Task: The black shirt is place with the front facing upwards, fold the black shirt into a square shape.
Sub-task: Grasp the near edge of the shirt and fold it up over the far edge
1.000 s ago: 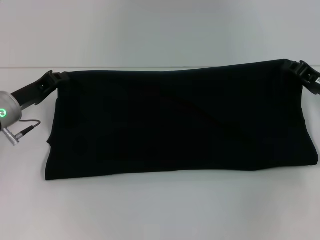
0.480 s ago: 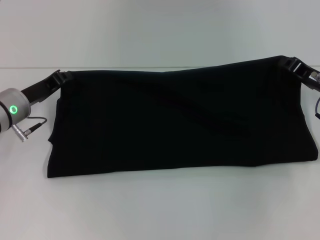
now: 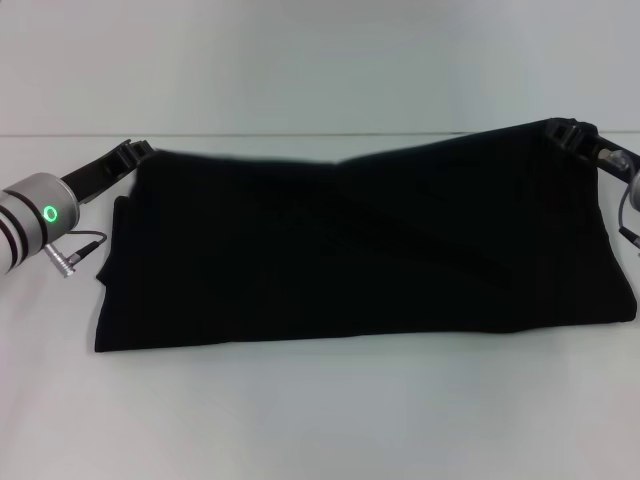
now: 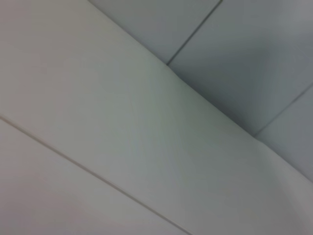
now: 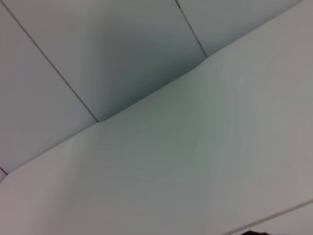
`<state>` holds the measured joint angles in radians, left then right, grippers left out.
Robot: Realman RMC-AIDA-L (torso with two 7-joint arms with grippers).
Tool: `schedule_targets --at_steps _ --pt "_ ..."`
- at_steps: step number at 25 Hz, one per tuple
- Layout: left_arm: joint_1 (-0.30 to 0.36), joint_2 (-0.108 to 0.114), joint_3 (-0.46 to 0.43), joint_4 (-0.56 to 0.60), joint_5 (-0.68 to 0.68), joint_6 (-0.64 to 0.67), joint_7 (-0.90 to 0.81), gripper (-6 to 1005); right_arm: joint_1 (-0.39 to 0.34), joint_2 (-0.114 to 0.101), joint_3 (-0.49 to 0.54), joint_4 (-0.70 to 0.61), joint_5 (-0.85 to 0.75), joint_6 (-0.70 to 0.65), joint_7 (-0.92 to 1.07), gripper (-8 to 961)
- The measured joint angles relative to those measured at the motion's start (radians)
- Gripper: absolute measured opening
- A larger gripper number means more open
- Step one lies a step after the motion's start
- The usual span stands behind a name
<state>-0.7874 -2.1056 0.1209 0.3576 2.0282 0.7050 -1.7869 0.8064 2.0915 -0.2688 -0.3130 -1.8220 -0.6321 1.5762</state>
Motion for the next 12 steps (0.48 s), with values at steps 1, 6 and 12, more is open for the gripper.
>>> schedule_targets --at_steps 1,6,12 --pt "-0.002 -0.003 0.0 0.0 -0.008 -0.009 0.004 80 0.003 0.0 -0.002 0.009 0.016 0.005 -0.03 89" --pt "-0.011 -0.005 0.0 -0.015 -0.017 -0.025 0.03 174 0.015 0.001 -0.003 0.03 0.042 0.056 -0.089 244" --pt "-0.006 -0.009 0.0 -0.039 -0.017 -0.048 0.064 372 0.007 0.0 -0.003 0.033 0.043 0.076 -0.093 518"
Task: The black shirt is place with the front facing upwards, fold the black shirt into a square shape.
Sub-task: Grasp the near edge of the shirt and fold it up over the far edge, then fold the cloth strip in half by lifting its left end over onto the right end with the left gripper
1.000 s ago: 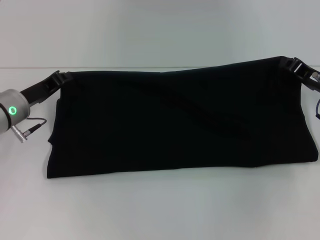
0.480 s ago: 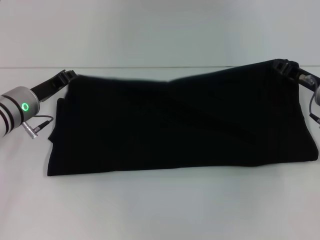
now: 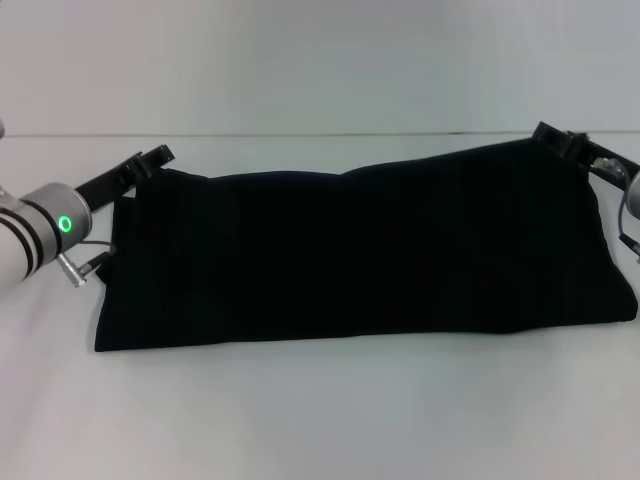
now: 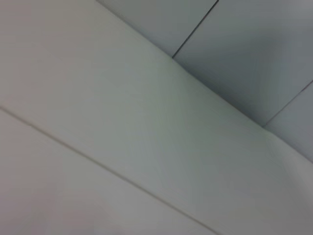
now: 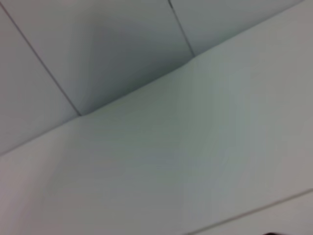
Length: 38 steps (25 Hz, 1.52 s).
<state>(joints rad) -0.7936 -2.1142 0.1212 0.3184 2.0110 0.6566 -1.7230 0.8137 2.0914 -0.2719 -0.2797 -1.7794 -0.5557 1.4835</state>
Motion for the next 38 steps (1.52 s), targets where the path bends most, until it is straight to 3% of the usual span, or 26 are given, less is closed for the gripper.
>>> schedule_targets --at_steps 8,13,16,20,24,30,38 --pt "0.06 -0.001 -0.001 -0.002 -0.001 0.193 0.0 679 -0.024 -0.002 0.004 0.001 -0.002 0.038 -0.003 690" --pt "0.121 0.014 -0.003 0.011 -0.002 0.421 0.01 693 -0.068 -0.008 0.004 -0.016 0.0 -0.119 -0.008 690" --pt "0.173 0.046 -0.007 0.011 -0.011 0.567 -0.009 714 -0.121 -0.016 0.0 -0.029 -0.005 -0.337 -0.083 690" --pt "0.254 0.117 0.037 0.011 0.0 0.716 -0.186 786 -0.211 -0.021 -0.084 -0.04 -0.024 -0.674 -0.311 691" --pt "0.325 0.16 0.082 0.021 0.004 0.791 -0.324 857 -0.263 -0.014 -0.163 -0.053 -0.036 -0.806 -0.445 691" --pt "0.424 0.159 0.119 0.134 0.073 0.843 -0.551 907 -0.319 -0.001 -0.231 -0.014 -0.038 -0.872 -0.603 691" --pt "0.442 0.165 0.125 0.165 0.156 0.875 -0.711 905 -0.339 0.001 -0.274 0.035 -0.038 -0.864 -0.705 690"
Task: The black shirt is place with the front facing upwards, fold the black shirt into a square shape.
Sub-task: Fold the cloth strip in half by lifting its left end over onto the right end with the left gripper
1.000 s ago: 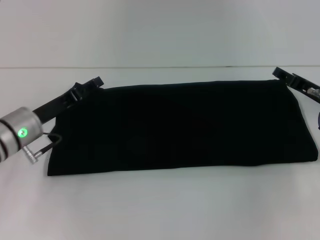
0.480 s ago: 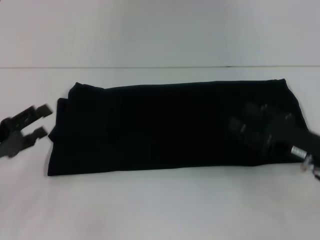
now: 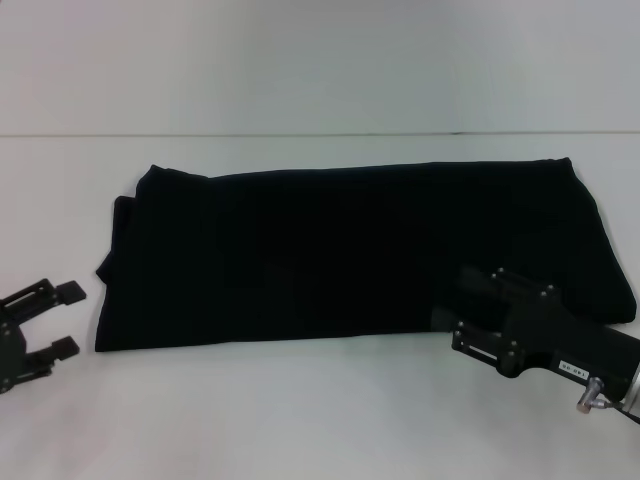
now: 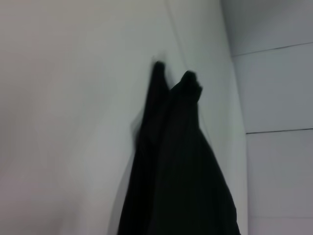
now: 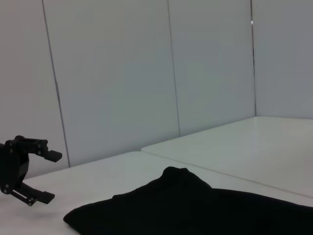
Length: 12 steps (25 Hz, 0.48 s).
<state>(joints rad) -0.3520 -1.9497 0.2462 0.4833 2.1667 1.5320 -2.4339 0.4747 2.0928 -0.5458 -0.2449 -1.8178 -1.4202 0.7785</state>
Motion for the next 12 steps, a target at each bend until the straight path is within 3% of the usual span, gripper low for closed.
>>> schedule_targets --at_steps 12 --pt "-0.025 -0.004 0.065 -0.023 0.035 -0.07 -0.098 906 -0.002 0.001 -0.009 0.026 0.0 0.042 -0.057 691"
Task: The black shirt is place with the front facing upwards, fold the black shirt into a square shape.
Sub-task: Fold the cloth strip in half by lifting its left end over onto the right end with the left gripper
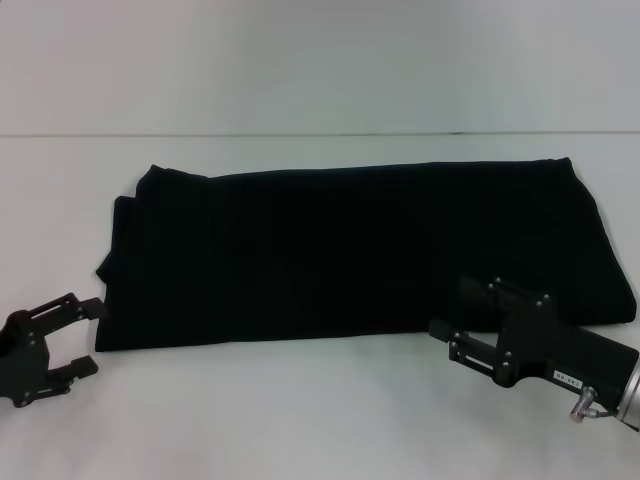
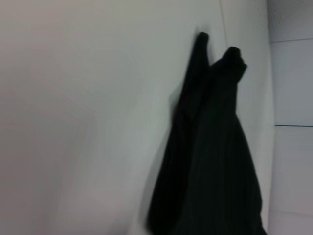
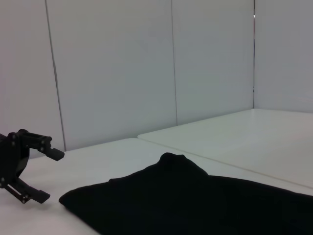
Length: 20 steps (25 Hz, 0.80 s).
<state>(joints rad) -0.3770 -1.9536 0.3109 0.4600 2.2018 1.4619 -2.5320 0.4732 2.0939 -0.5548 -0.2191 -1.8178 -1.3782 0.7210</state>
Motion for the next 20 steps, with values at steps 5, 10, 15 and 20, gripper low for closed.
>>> schedule_targets --at_steps 5,10,15,20 --pt "-0.012 -0.001 0.001 -0.03 0.001 -0.023 -0.002 907 -0.001 0.001 -0.001 0.011 0.0 0.009 -0.01 692" --pt "-0.018 0.004 0.003 -0.047 0.001 -0.041 -0.016 906 -0.001 0.002 -0.001 0.015 0.0 0.012 -0.01 692" --pt "-0.013 0.002 0.0 -0.048 0.001 -0.084 -0.047 905 -0.001 0.002 -0.001 0.015 0.0 0.01 -0.011 692" --pt "-0.015 0.0 -0.003 -0.049 -0.001 -0.106 -0.05 906 -0.001 0.002 0.0 0.016 0.0 0.007 -0.011 692"
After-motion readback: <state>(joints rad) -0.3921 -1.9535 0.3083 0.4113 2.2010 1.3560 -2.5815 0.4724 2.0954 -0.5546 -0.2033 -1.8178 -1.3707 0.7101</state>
